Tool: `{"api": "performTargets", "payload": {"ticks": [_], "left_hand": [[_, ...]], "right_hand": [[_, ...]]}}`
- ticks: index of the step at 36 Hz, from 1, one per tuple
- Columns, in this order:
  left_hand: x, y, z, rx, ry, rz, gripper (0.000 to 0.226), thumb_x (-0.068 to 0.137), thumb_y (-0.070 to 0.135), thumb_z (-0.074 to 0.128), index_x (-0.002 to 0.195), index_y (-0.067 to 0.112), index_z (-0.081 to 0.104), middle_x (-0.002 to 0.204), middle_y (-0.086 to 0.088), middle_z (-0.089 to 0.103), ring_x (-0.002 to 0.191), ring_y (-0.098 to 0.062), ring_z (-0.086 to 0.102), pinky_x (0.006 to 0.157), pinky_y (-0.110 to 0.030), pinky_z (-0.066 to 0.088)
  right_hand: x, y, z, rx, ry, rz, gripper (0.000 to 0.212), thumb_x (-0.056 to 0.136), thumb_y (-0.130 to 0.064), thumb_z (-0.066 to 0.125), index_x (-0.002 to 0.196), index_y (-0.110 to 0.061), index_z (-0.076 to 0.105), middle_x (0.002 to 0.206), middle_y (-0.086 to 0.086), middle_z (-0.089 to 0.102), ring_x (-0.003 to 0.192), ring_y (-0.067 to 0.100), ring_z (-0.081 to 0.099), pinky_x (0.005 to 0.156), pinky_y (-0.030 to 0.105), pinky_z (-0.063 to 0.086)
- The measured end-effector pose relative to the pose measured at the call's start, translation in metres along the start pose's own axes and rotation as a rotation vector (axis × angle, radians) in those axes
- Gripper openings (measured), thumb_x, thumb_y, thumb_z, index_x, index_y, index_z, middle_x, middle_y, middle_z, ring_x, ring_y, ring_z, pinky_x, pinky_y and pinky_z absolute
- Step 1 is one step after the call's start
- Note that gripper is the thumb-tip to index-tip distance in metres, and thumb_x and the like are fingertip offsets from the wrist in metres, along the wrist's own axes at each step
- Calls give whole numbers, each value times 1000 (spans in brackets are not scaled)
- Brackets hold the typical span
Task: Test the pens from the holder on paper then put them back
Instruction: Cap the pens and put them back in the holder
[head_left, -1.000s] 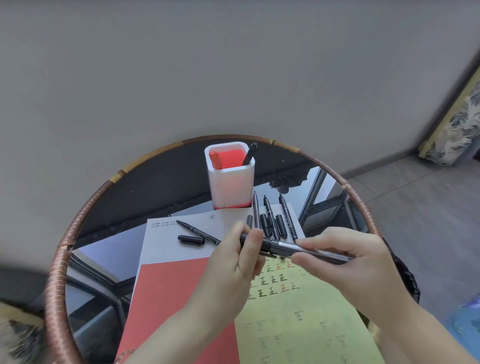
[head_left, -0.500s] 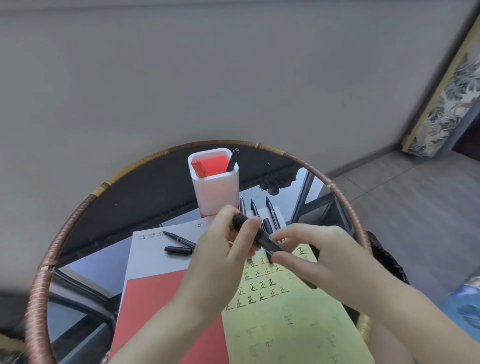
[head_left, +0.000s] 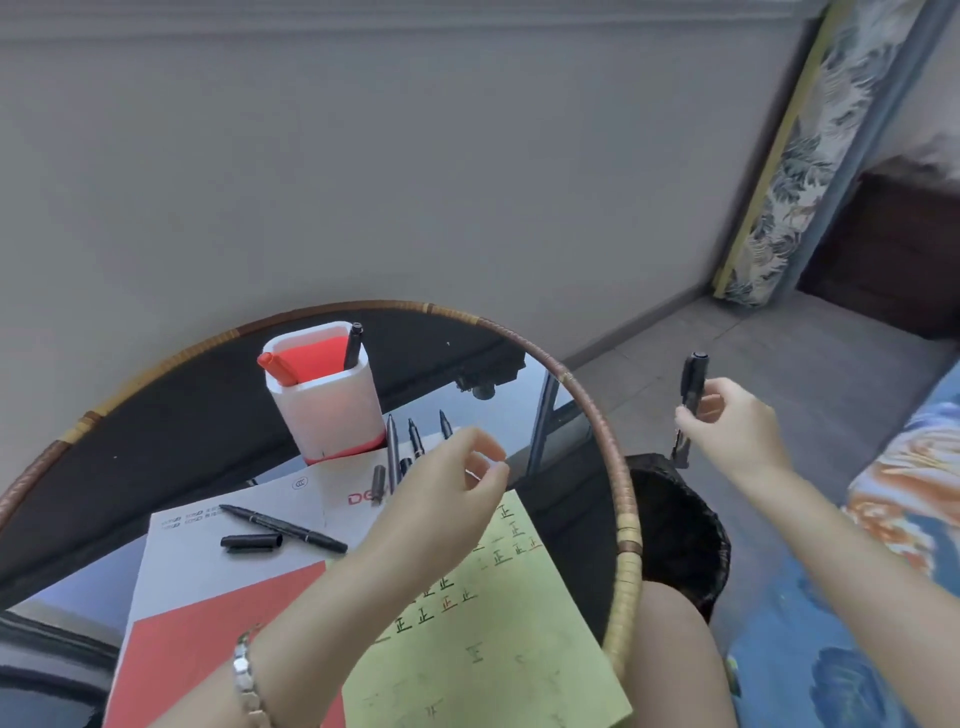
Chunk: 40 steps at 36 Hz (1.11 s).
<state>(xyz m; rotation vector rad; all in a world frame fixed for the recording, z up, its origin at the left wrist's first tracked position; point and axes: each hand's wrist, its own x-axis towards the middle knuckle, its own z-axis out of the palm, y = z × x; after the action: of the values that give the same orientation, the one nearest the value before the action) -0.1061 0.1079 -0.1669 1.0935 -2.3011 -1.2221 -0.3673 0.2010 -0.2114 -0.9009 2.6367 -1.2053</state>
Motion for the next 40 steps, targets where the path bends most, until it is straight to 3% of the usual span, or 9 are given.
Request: {"api": "performTargets", "payload": {"ticks": [3,6,15,20,25,28,32,35,40], "left_hand": [[-1,-4,-2,41,13,-22,11,94,28,45,98,31,54,87,15,60,80,-14,63,67,-34,55],[-3,-10,-8,74,40,-34,11,94,27,45,98,31,55,90,16,60,82,-9,62,69,-29,52],[-11,-34,-26,115,69,-77,11,94,26,46,98,32,54,92,17,57,85,0,55,69,-25,51],[-18,-44,-34,108,96,-83,11,93,28,47,101,32,53,94,16,56,86,2,53,66,-21,49],[-27,-53,-39,104,110,-101,11,93,28,48,101,31,55,91,16,56,84,0,55,71,-29,53],[-30,-57,-41,92,122,-99,11,92,27,48,100,30,55,91,16,57,86,0,55,77,-32,53],[-29,-60,-42,92,144,-69,12,92,26,49,101,30,54,93,16,57,89,3,54,77,-25,51],[-23,-58,-38,108,159,-15,16,91,23,50,106,27,55,100,14,57,93,2,53,78,-19,46],[2,-53,-23,359,139,114,36,89,25,53,124,20,49,127,8,49,123,-11,34,96,-23,29]], "right_hand": [[16,29,6,-125,-36,101,26,84,-15,60,108,-7,59,102,14,66,95,30,59,69,31,42],[20,32,12,-189,-44,116,36,84,-18,60,118,-7,55,112,15,61,101,30,55,74,32,42],[-38,-65,30,-88,-194,-246,14,83,-22,58,94,-23,65,85,-6,65,84,15,60,71,29,48],[-76,-100,56,-164,-516,-333,24,86,-28,54,109,-24,59,89,-9,61,83,10,57,77,30,51],[-94,-115,85,-235,-568,-383,41,89,-30,51,128,-21,44,95,-6,50,85,13,51,79,32,46],[-97,-119,94,-301,-550,-370,47,88,-29,51,132,-20,37,105,1,55,91,18,56,78,34,48],[-93,-118,99,-279,-531,-294,49,85,-16,50,132,-16,35,73,-3,47,61,14,47,51,27,38],[-91,-114,96,-204,-554,-222,50,84,-12,46,133,-13,36,71,-2,47,59,13,46,54,31,42],[-94,-106,78,4,-552,-140,51,86,-4,42,135,-14,32,72,-2,46,59,13,43,54,28,41]]}}
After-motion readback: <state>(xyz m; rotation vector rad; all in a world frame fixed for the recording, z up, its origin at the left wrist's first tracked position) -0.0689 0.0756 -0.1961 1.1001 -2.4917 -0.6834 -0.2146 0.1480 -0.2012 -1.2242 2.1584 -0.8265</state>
